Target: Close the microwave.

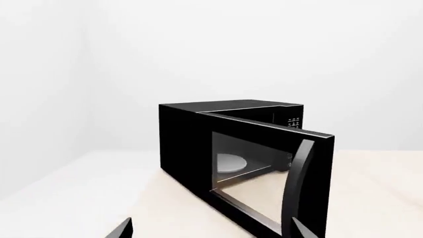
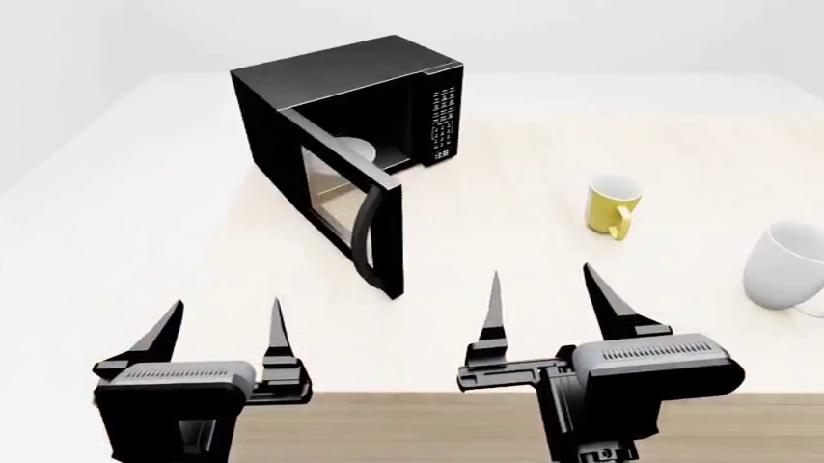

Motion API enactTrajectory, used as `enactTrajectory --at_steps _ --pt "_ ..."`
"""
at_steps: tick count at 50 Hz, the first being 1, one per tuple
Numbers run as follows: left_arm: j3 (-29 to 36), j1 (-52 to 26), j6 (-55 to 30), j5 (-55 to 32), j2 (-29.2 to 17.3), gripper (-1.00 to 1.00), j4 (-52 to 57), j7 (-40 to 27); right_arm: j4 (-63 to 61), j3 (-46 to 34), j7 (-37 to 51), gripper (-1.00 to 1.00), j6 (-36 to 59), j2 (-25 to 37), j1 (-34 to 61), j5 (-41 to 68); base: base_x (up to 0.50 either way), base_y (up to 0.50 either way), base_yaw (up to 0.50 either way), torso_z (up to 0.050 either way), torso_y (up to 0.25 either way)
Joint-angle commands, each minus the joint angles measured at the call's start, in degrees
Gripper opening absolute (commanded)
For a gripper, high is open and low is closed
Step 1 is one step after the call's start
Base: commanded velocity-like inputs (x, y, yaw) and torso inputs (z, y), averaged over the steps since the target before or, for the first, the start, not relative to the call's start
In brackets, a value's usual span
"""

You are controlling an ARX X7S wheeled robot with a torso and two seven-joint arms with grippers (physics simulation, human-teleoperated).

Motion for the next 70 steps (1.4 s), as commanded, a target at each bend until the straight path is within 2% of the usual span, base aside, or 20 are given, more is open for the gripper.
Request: enactTrajectory --at_steps 1,7,19,29,43,52,59,70 --pt "0.7 -0.2 0.5 -0.3 -0.3 1.00 -0.5 -0.6 0.5 -0.6 0.0 1.00 0.0 0.8 0.6 0.5 0.00 0.00 0.00 0.000 0.000" --pt "1.2 0.0 0.9 -0.3 -0.6 1.00 -0.7 -0.9 -0.1 -0.4 0.5 1.00 -1.1 1.3 -0.2 1.0 0.03 0.00 0.00 0.000 0.000" --pt "1.5 0.1 1.0 -0.8 -1.1 1.00 -0.7 -1.4 0.0 0.0 1.3 1.00 -1.2 1.4 -0.1 2.0 0.48 0.00 0.00 0.000 0.000" --pt "1.8 -0.1 0.9 -1.4 -1.5 1.00 -0.5 -1.8 -0.3 -1.1 2.0 1.00 0.5 1.9 0.7 1.5 0.00 0.00 0.00 0.000 0.000" --pt "2.0 0.0 1.1 -1.8 -2.1 1.00 -0.6 -2.3 -0.3 -1.3 2.6 1.00 1.5 2.2 0.9 2.1 0.00 0.49 0.00 0.000 0.000" --pt "2.4 0.0 1.5 -1.9 -2.3 1.00 -0.9 -2.6 -0.7 -1.0 2.7 1.00 -0.7 2.7 -0.1 2.8 0.02 0.01 0.00 0.000 0.000" --pt "2.4 0.0 1.7 -2.1 -2.5 1.00 -0.8 -2.9 -0.8 -0.7 3.2 1.00 -1.6 3.1 -0.5 2.8 0.48 0.00 0.00 0.000 0.000" --pt "2.7 -0.5 1.6 -2.2 -2.9 1.00 -1.2 -3.2 -3.7 -0.6 4.6 1.00 3.5 3.2 1.1 3.0 0.09 0.00 0.00 0.000 0.000"
